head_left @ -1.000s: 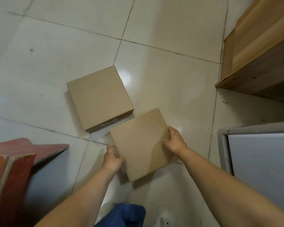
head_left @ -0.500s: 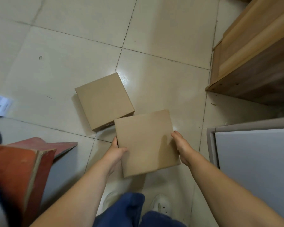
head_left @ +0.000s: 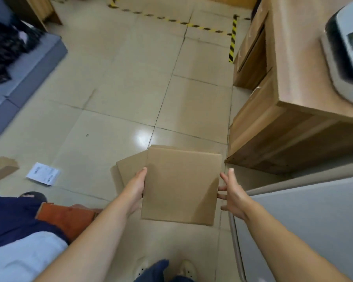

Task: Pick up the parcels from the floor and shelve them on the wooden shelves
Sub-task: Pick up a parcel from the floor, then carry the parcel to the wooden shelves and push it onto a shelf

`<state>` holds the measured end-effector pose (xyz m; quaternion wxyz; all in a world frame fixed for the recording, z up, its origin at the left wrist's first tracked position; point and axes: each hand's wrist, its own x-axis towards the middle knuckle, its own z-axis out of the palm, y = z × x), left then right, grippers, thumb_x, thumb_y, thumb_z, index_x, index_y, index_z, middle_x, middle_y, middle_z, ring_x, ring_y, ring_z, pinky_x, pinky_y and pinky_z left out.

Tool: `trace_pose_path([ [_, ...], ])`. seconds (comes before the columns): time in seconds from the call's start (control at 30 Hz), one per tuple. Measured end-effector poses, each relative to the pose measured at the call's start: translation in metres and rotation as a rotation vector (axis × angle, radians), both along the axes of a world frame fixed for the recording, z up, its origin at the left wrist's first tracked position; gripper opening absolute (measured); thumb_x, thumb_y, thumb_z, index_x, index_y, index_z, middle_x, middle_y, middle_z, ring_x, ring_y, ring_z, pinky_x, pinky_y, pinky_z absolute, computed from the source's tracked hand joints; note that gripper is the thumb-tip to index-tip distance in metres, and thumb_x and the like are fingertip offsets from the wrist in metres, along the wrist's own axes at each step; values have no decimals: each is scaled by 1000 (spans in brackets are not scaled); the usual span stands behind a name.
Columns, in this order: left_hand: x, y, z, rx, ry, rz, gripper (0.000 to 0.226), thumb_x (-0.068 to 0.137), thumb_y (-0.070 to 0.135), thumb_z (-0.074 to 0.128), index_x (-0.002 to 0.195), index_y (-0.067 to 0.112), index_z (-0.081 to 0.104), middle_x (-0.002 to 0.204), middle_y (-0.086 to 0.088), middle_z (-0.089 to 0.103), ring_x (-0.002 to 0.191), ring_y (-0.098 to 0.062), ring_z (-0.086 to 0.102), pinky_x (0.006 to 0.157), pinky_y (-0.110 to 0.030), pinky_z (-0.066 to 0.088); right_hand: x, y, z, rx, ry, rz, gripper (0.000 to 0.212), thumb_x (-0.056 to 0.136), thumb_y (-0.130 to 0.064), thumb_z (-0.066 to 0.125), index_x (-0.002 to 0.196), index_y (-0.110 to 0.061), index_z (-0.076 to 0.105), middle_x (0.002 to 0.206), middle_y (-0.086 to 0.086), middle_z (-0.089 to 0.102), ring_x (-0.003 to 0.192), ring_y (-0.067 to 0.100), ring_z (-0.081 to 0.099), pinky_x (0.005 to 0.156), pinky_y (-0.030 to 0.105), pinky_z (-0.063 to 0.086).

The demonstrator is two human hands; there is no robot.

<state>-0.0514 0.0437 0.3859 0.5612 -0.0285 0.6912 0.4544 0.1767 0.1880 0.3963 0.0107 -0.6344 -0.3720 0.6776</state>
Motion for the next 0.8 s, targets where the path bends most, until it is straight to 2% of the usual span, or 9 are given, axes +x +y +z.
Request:
trace_pose_path([
  [0.03,-2,2,30,30,5,11,39,94,49,29,121,27,47,109,7,59,97,-15,57,92,-37,43,0,2,26,12,21,-1,70,83,-74,8,144,-40,22,148,16,32,136,38,30,111,67,10],
  [0.07,-4,4,57,56,28,11,36,95,49,28,116,29,49,106,9,58,96,-15,55,96,-40,42,1,3,53,22,38,-4,70,83,-74,10,143,-40,22,149,16,32,136,38,29,111,67,11],
  [0.17,-9,6,134,130,112,20,37,96,46,25,123,34,47,120,10,51,112,-18,48,106,-53,32,0,5,125,65,71,-5,70,83,-75,14,142,-40,25,150,15,31,138,38,28,110,66,16],
  [0.27,-14,3,199,159,205,-17,48,95,51,17,136,35,36,125,8,48,118,-16,44,108,-49,28,0,2,190,122,93,-10,69,82,-75,17,140,-39,29,150,15,32,137,38,31,108,65,22],
  [0.37,-18,-5,254,190,299,-85,54,94,52,9,138,34,36,130,3,48,129,-17,38,106,-43,28,1,-2,246,160,116,-37,70,84,-72,19,141,-32,31,149,16,34,137,37,31,105,63,29],
  [0.43,-17,-11,284,213,325,-128,55,94,51,7,135,33,40,130,2,49,124,-17,43,103,-40,31,2,-6,278,175,126,-45,71,87,-69,21,141,-25,32,144,17,39,133,37,37,99,59,38],
  [0.57,-11,-26,328,212,371,-174,45,91,59,11,120,43,43,121,7,52,111,-15,50,97,-40,35,5,-15,320,145,146,-31,69,85,-71,24,133,-22,39,122,16,53,109,36,55,73,46,52],
  [0.7,-10,-40,352,133,424,-203,61,83,69,15,132,40,37,125,7,53,109,-15,52,94,-38,39,11,-21,347,113,176,18,70,82,-75,28,121,-18,40,125,22,54,103,40,60,76,48,53],
  [0.8,-10,-49,366,141,422,-239,62,81,72,15,128,41,41,123,9,55,107,-13,54,89,-37,42,13,-24,361,98,187,59,69,80,-75,34,124,-22,36,127,21,51,105,42,59,78,50,52],
])
